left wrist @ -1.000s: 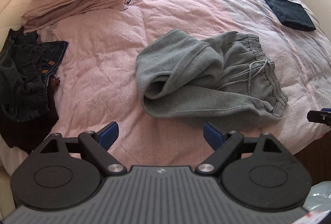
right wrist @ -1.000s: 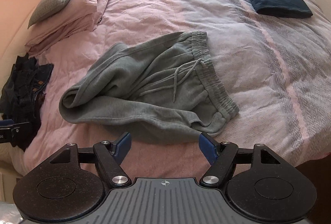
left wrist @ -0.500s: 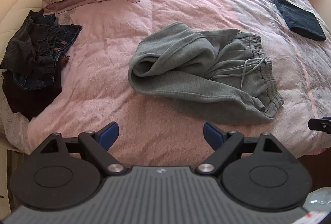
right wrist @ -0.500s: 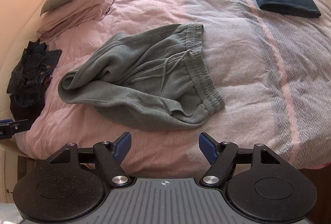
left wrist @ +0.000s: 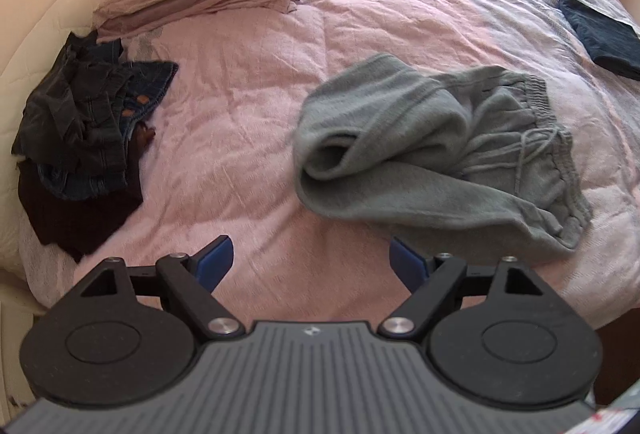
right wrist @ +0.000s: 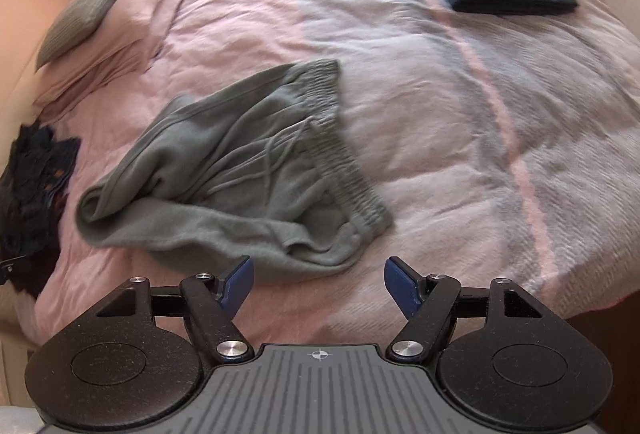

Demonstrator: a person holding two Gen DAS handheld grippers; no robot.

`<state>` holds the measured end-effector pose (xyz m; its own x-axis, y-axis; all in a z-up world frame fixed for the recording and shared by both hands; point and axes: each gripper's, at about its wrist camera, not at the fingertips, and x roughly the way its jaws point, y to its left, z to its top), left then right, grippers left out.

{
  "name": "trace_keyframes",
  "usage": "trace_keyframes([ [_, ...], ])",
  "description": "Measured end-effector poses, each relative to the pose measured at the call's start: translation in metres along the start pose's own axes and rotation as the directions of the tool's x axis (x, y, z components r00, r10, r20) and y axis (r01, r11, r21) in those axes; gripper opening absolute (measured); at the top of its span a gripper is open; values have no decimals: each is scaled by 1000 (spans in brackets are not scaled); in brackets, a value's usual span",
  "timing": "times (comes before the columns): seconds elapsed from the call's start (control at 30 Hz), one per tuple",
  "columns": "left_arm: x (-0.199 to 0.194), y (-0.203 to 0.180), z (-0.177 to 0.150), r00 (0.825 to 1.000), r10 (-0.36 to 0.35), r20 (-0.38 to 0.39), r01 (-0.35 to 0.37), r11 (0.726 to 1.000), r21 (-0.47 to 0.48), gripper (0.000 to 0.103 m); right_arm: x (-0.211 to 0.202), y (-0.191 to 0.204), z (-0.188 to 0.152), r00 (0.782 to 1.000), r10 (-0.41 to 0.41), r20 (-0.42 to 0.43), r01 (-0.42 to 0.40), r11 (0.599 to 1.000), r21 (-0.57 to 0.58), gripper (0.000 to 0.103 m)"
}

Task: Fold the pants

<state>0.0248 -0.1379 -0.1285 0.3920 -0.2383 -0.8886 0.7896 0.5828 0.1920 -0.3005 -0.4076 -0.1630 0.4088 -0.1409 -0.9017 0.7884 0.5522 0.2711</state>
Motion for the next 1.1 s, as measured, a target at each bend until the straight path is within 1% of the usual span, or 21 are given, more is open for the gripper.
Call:
trace_keyframes([
  [0.03, 7, 3, 7, 1000, 3, 16, -3, 1000, 22, 80, 0, -5, 4, 1000, -23, 6, 23, 1000, 20, 69],
  [0.1, 25, 5, 22, 999, -5, 51, 1, 997, 82, 74, 1, -14, 9, 998, -65, 16, 64, 996, 66, 69],
  [0.17, 46, 4, 38, 997, -22, 80, 9, 987, 162, 70, 2, -22, 12, 995, -99, 22, 95, 988, 125, 69],
  [0.2, 57, 3, 46, 995, -26, 95, 5, 978, 211, 65, 2, -25, 13, 993, -113, 22, 108, 982, 155, 69],
  [0.23, 69, 1, 53, 994, -30, 109, 0, 964, 265, 62, 3, -27, 14, 992, -126, 19, 120, 977, 179, 69],
  [0.27, 79, -1, 58, 993, -32, 116, -6, 949, 317, 57, 3, -29, 13, 990, -139, 16, 133, 971, 199, 69],
  [0.3, 90, -5, 63, 991, -47, 123, -4, 923, 384, 54, 4, -29, 13, 988, -153, 10, 147, 965, 216, 69],
  [0.33, 99, -7, 65, 990, -68, 122, 8, 897, 441, 54, 5, -29, 11, 986, -166, 3, 161, 960, 229, 69],
  [0.43, 125, -16, 65, 989, -131, 64, 67, 797, 600, 54, 11, -28, 3, 979, -200, -33, 201, 942, 267, 69],
  [0.53, 141, -23, 57, 984, -176, 17, 112, 697, 708, 54, 20, -26, -7, 971, -225, -75, 237, 921, 308, 69],
  [0.6, 152, -26, 49, 985, -174, 4, 109, 634, 766, 53, 27, -25, -13, 968, -230, -97, 249, 909, 335, 69],
  [0.67, 165, -31, 44, 988, -151, 12, 79, 586, 807, 50, 35, -24, -18, 967, -229, -112, 255, 897, 362, 69],
  [0.7, 171, -33, 44, 990, -143, 16, 69, 567, 821, 47, 40, -24, -20, 966, -227, -121, 256, 891, 376, 69],
  [0.73, 177, -34, 44, 990, -141, 19, 63, 553, 831, 46, 44, -24, -21, 967, -223, -127, 255, 886, 387, 69],
  [0.83, 188, -40, 50, 984, -175, 45, 54, 522, 851, 46, 65, -26, -26, 974, -190, -127, 227, 873, 431, 69],
  [0.9, 195, -47, 55, 977, -206, 53, 60, 505, 861, 46, 81, -31, -30, 984, -149, -96, 177, 858, 483, 69],
  [0.97, 203, -53, 59, 972, -227, 65, 56, 491, 869, 46, 98, -41, -33, 991, -117, -61, 131, 819, 559, 69],
  [1.0, 207, -54, 62, 969, -238, 68, 60, 491, 869, 46, 108, -47, -36, 995, -95, -19, 87, 793, 603, 69],
  [1.03, 210, -55, 65, 966, -250, 66, 71, 502, 862, 46, 118, -53, -38, 996, -86, 15, 56, 764, 643, 69],
  [1.07, 212, -54, 69, 963, -262, 61, 88, 520, 850, 35, 128, -59, -40, 996, -76, 38, 32, 745, 666, 69],
  [1.1, 214, -51, 76, 957, -287, 44, 127, 551, 825, 12, 140, -66, -40, 996, -65, 55, 9, 726, 688, 69],
])
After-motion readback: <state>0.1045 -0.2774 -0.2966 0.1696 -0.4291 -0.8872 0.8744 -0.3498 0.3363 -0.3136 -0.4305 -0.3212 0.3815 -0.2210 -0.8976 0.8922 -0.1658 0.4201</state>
